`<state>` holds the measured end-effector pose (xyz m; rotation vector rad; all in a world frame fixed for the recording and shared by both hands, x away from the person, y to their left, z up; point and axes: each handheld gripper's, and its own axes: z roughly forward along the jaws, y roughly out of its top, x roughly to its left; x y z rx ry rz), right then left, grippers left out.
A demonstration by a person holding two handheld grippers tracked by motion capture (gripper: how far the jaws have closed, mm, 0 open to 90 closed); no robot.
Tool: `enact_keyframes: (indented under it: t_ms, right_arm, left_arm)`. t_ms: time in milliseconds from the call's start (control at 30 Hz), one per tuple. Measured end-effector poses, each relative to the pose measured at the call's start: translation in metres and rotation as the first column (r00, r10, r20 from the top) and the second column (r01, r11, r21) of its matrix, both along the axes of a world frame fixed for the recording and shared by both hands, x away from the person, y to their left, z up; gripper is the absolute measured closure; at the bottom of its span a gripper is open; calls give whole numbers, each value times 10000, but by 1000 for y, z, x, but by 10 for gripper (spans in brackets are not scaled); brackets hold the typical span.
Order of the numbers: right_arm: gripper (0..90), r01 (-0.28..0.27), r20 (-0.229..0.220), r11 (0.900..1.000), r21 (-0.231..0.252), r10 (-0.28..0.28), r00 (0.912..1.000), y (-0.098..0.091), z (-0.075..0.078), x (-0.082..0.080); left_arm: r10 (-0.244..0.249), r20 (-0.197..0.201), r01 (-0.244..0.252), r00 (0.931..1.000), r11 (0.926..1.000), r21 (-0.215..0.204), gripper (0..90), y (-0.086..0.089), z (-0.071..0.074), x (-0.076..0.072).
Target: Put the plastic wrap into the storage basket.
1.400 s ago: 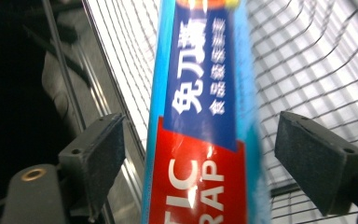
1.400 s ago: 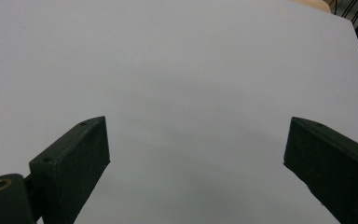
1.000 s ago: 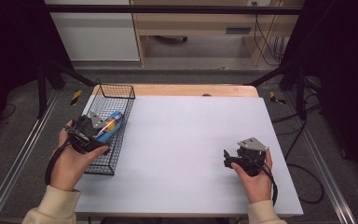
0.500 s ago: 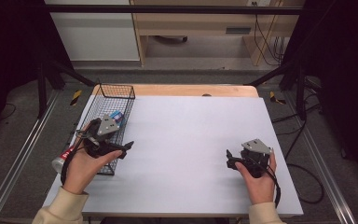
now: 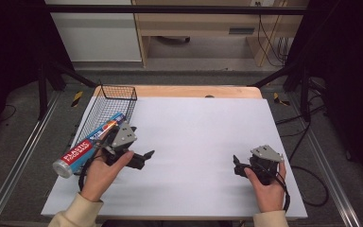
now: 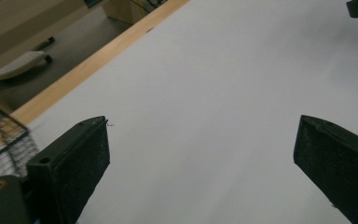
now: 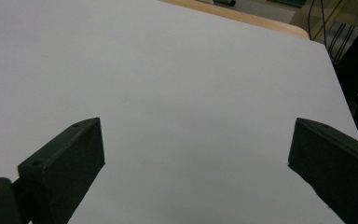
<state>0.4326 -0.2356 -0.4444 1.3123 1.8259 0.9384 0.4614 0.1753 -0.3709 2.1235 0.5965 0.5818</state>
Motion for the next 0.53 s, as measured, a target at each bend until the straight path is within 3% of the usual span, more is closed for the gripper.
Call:
enact_keyframes:
  t_ms: [33,100,167,200,267,333,400,433,533]
  right_arm:
    - [60,138,-48,9999,72,-138,9999,-3,-2,-4]
    - [71,156,17,9997,169,-156,9999,-8,-4,-7]
    - [71,185,66,9996,213,-186,9998,-14,-7,-10]
    - [71,185,66,9996,213,-186,9998,-14,-7,-10]
    - [67,367,10,9988,339,-368,9993,-23,-15,-11]
    - [60,414,-8,9984,396,-414,9991,-25,-17,-11]
    - [56,514,-305,9983,287,-505,9983,-28,-24,-8]
    - [57,526,-492,9984,217,-514,9975,-28,-27,-7]
    - [56,500,-791,9977,466,-462,9958,-27,-30,-6]
  left_arm:
    - [-265,-112,262,9996,9993,-264,38,-10,-13,-1]
    - [-390,-143,386,9991,9988,-316,42,-15,-20,-2]
    - [-499,13,499,9988,9987,-102,43,-27,-42,-5]
    - [-499,13,499,9988,9987,-102,47,-27,-42,-5]
    - [-657,231,658,9976,9978,-68,49,-28,-60,-8]
    - [-818,202,820,9964,9965,-133,49,-27,-64,-9]
    - [-896,156,901,9959,9952,-368,47,-23,-67,-12]
    - [-768,266,784,9967,9947,-666,48,-19,-70,-15]
    - [-740,166,750,9971,9951,-651,45,-16,-72,-19]
